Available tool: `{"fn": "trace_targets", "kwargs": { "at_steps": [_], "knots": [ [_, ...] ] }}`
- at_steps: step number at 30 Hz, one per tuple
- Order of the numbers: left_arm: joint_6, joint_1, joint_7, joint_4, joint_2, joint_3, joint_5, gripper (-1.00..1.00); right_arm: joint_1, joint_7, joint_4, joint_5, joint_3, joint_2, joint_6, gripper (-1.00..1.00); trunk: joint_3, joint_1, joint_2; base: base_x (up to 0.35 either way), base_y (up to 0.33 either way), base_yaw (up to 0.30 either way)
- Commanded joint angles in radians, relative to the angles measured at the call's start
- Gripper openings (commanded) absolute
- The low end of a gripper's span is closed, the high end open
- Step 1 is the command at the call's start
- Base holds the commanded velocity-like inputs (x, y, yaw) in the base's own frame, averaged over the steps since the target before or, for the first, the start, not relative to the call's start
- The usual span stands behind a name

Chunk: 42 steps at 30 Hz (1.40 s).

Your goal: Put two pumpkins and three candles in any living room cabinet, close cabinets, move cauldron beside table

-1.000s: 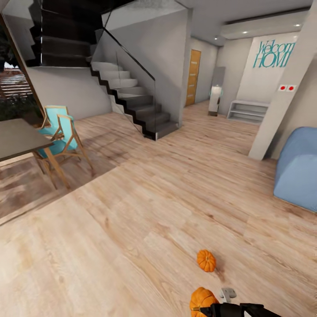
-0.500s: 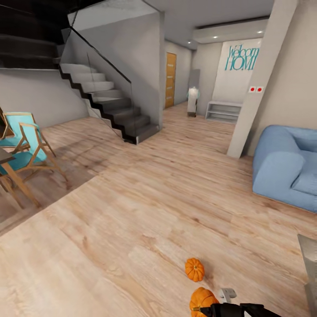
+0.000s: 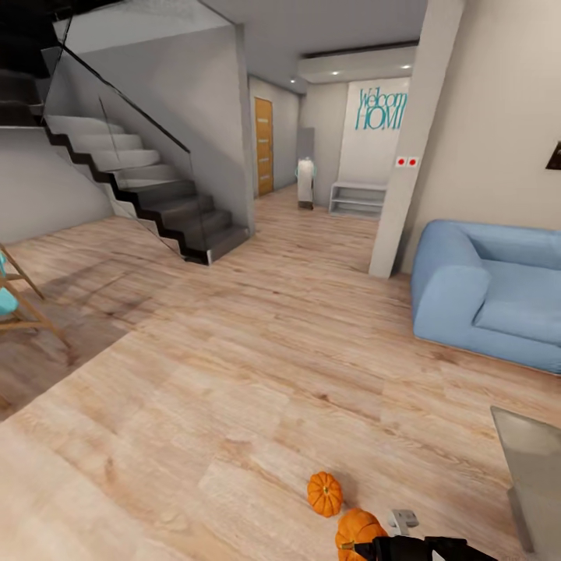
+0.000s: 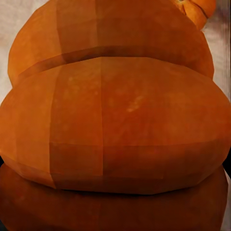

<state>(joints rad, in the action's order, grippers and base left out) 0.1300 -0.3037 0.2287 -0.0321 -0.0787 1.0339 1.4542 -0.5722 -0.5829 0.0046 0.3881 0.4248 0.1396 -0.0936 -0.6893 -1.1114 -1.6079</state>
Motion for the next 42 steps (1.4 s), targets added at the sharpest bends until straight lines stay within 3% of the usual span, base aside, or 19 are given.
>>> {"fn": "trace_targets", "kwargs": {
  "at_steps": [1,9,30,42],
  "knots": [
    [-0.001,0.000,0.000,0.000,-0.001,0.000,0.001,1.00,0.000,0.000,0.000,0.000,0.000,0.000,0.000,-1.00,0.001,0.000,0.000,0.006,0.000,-0.269],
    [0.001,0.000,0.001,0.000,-0.003,0.000,0.000,1.00,0.000,0.000,0.000,0.000,0.000,0.000,0.000,-1.00,0.009,0.000,0.000,0.028,0.000,-0.269],
    [0.002,0.000,0.001,0.000,-0.001,0.000,0.000,1.00,0.010,-0.002,0.000,-0.001,0.000,0.003,0.000,-1.00,0.030,0.000,0.000,0.277,0.000,-0.260],
    [-0.001,0.000,0.000,0.000,-0.001,0.000,0.000,1.00,0.011,-0.004,-0.003,0.003,0.000,0.003,-0.001,-1.00,0.031,0.000,0.000,0.006,0.000,-0.030]
  ]
}}
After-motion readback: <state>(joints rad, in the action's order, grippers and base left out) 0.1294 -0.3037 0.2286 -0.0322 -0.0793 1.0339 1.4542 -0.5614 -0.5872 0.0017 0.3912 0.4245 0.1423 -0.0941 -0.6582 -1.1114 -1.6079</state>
